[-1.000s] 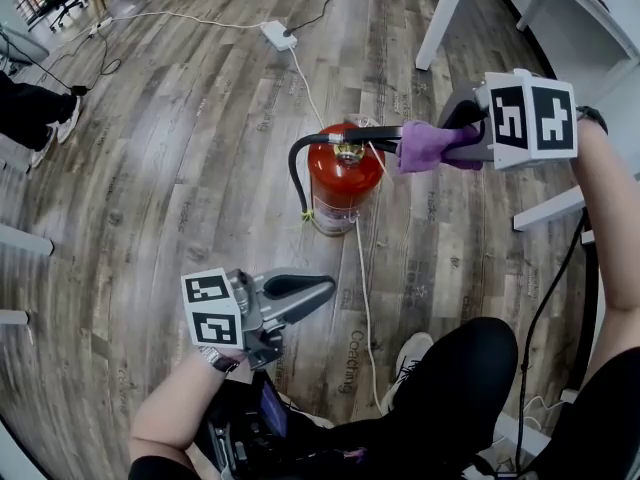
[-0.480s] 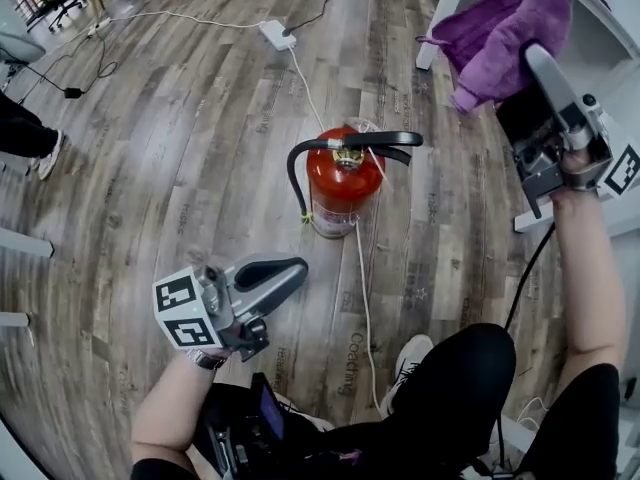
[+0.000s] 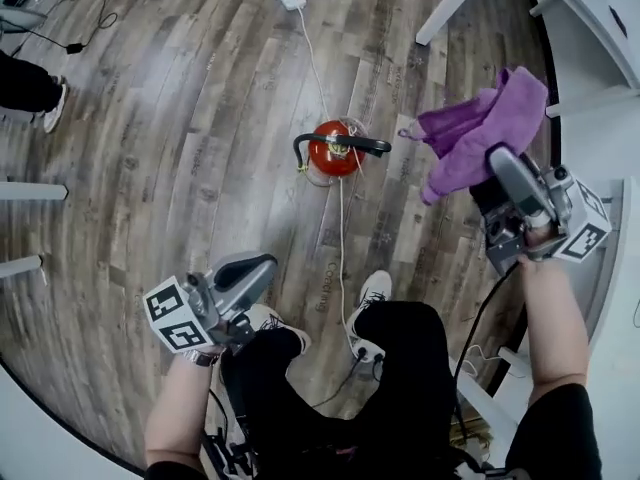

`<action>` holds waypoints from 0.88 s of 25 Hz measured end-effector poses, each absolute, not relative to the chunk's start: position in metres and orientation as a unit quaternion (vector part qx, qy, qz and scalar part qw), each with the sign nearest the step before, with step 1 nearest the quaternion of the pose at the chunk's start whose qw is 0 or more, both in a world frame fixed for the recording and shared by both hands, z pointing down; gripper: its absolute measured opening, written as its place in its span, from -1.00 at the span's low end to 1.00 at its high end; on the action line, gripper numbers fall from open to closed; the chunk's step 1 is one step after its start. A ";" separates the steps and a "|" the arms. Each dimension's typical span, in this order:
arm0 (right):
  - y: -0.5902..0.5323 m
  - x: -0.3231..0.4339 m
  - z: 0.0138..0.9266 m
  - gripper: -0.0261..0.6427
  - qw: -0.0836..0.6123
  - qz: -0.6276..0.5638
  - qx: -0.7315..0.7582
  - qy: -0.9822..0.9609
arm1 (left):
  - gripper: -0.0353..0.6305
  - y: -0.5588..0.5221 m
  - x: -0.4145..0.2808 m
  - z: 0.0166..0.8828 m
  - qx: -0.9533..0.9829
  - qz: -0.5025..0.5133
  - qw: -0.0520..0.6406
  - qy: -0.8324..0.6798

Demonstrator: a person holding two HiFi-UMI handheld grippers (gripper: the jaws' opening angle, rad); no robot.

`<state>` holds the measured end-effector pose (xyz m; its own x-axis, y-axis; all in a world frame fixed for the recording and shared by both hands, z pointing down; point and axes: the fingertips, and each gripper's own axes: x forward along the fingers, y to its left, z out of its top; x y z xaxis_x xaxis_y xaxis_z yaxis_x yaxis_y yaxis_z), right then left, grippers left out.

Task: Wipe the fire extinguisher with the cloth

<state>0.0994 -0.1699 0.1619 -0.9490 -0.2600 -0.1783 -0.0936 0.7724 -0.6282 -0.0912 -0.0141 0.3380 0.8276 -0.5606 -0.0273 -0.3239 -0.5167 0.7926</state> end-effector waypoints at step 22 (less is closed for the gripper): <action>-0.004 0.138 -0.072 -0.69 0.123 -0.399 -0.126 0.900 | -0.90 0.072 0.062 -0.027 0.853 -0.185 0.475 -0.110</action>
<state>0.1385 -0.0039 -0.0723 -0.9379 -0.3252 -0.1203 -0.1289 0.6491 -0.7497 0.0621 0.0722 -0.0268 0.9078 -0.3625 -0.2111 -0.0115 -0.5245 0.8513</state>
